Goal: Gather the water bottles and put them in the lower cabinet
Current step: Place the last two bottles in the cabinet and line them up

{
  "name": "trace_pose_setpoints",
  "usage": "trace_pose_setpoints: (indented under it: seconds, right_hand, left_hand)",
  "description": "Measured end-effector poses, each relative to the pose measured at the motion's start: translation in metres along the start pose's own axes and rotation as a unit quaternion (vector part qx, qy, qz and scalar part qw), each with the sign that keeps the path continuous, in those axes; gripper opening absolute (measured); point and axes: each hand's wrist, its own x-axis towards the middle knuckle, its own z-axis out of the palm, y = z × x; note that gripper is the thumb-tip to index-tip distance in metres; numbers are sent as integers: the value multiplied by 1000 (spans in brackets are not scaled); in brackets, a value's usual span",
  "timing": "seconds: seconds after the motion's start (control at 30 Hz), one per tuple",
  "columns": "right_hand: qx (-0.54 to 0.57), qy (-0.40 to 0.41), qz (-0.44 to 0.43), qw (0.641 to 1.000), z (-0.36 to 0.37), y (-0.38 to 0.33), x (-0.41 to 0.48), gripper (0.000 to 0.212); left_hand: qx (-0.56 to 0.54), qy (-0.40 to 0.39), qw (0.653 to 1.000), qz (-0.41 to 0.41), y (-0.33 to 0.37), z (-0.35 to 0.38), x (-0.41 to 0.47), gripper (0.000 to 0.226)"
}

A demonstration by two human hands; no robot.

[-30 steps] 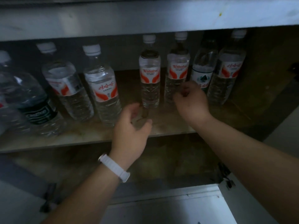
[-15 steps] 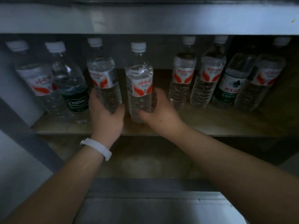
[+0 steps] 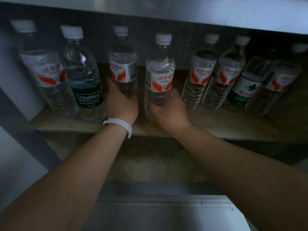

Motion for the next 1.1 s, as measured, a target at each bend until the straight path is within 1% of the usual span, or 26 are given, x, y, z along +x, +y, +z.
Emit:
trace_pose_setpoints:
  seconds: [0.13, 0.27, 0.33, 0.47, 0.6, 0.77, 0.97, 1.1]
  right_hand:
    - [-32, 45, 12, 998, 0, 9, 18, 55]
    - [-31, 66, 21, 997, -1, 14, 31, 48]
    - [-37, 76, 13, 996, 4, 17, 37, 46]
    - [-62, 100, 22, 993, 18, 18, 48, 48]
    - [-60, 112, 30, 991, 21, 12, 51, 49]
    - [-63, 98, 32, 993, 16, 14, 53, 55]
    - [-58, 94, 19, 994, 16, 18, 53, 58]
    - [-47, 89, 18, 995, 13, 19, 53, 56]
  left_hand:
    - [11, -18, 1000, 8, 3, -1, 5, 86]
    - [11, -56, 998, -8, 13, 7, 12, 70]
    - [-3, -68, 998, -18, 18, 13, 12, 69]
    - [-25, -60, 997, -32, 25, 21, 10, 74]
    - [-21, -93, 995, -29, 19, 21, 6, 63]
    - [23, -114, 993, 14, 9, 17, 5, 57]
    - [-5, -107, 994, -3, 11, 28, 6, 74]
    - [-2, -97, 995, -7, 16, 31, 6, 78]
